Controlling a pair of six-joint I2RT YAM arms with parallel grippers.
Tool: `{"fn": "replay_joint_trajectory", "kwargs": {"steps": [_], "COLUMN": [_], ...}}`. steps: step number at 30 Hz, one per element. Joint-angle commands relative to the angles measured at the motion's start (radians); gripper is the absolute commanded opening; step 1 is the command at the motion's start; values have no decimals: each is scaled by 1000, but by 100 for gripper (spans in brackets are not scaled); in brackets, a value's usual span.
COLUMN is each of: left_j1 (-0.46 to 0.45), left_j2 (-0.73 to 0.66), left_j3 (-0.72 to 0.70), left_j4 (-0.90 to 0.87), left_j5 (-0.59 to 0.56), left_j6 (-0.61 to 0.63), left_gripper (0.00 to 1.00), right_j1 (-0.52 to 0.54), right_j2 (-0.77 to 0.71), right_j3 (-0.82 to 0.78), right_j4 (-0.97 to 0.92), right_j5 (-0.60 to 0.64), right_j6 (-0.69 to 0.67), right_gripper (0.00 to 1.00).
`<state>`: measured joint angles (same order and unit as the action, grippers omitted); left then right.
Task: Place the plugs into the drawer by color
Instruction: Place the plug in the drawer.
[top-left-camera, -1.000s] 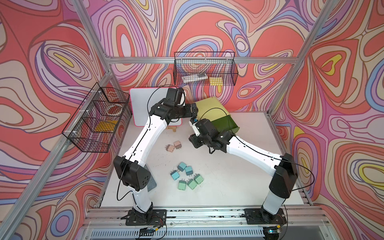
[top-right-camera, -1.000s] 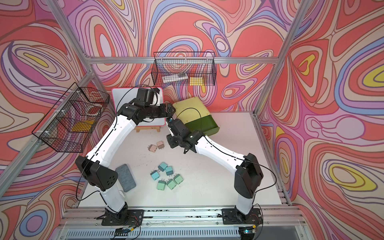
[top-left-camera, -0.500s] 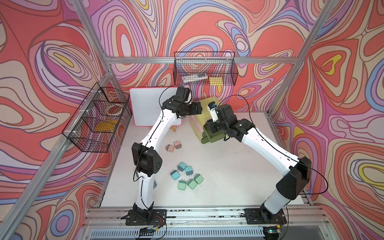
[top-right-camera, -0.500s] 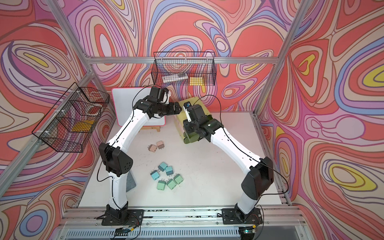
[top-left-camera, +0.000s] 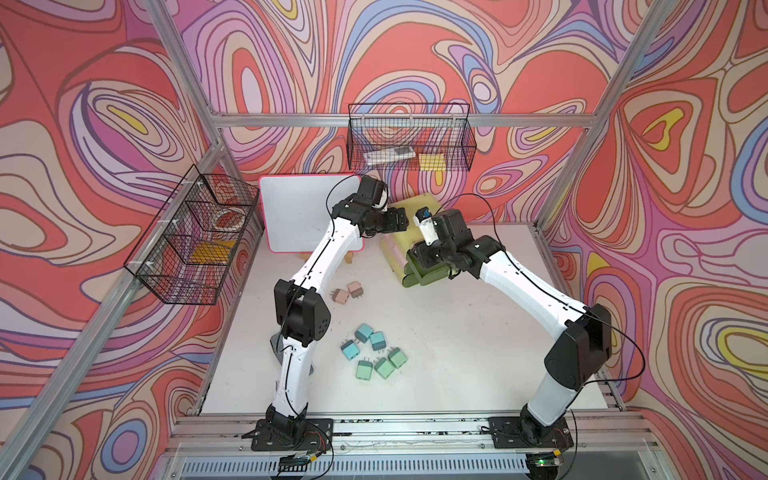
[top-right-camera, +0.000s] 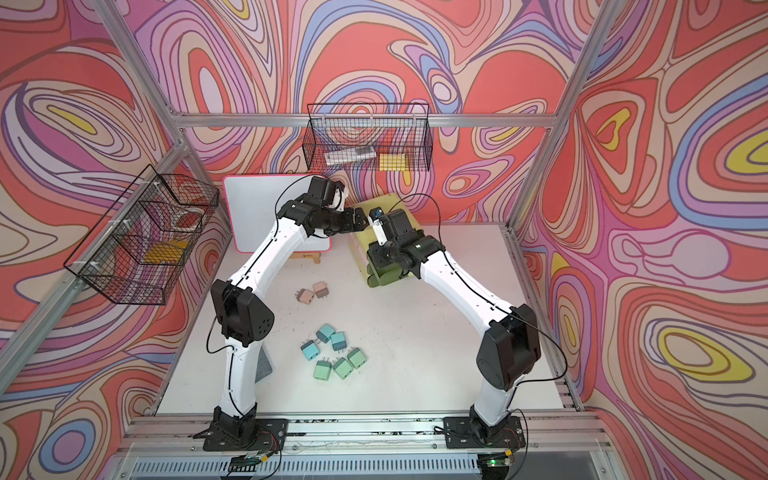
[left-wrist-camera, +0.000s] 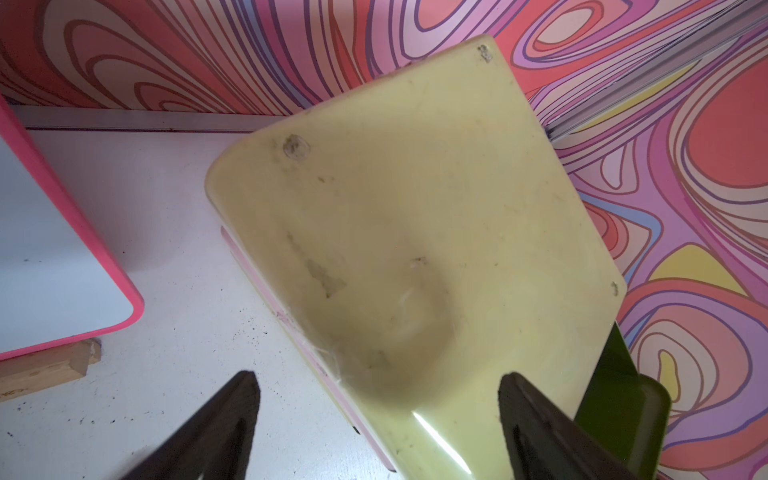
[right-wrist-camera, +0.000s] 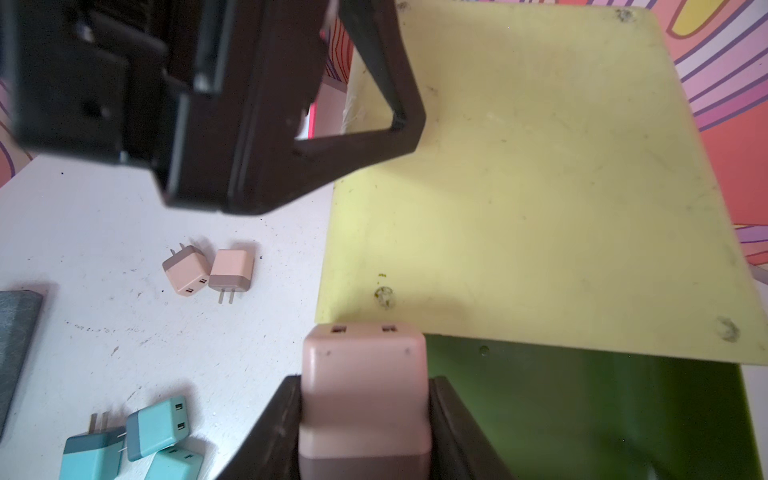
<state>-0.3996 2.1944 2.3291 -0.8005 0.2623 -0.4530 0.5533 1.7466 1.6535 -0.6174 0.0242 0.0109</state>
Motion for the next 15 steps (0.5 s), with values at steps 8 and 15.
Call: {"fn": "replay_joint_trajectory", "kwargs": {"steps": [8, 15], "left_j1": [-1, 0], "left_j2": [25, 25], "left_j3": [12, -2], "left_j4": [-29, -23], "left_j5": [4, 3], "left_j6": [-4, -12], "left_gripper": [89, 89], "right_j1": [-15, -15], "right_j2": [30, -16], "right_j3": [6, -31], "right_j4": [-77, -69], "right_j5": [2, 6], "right_j6": [53, 73], "right_gripper": [36, 36]}}
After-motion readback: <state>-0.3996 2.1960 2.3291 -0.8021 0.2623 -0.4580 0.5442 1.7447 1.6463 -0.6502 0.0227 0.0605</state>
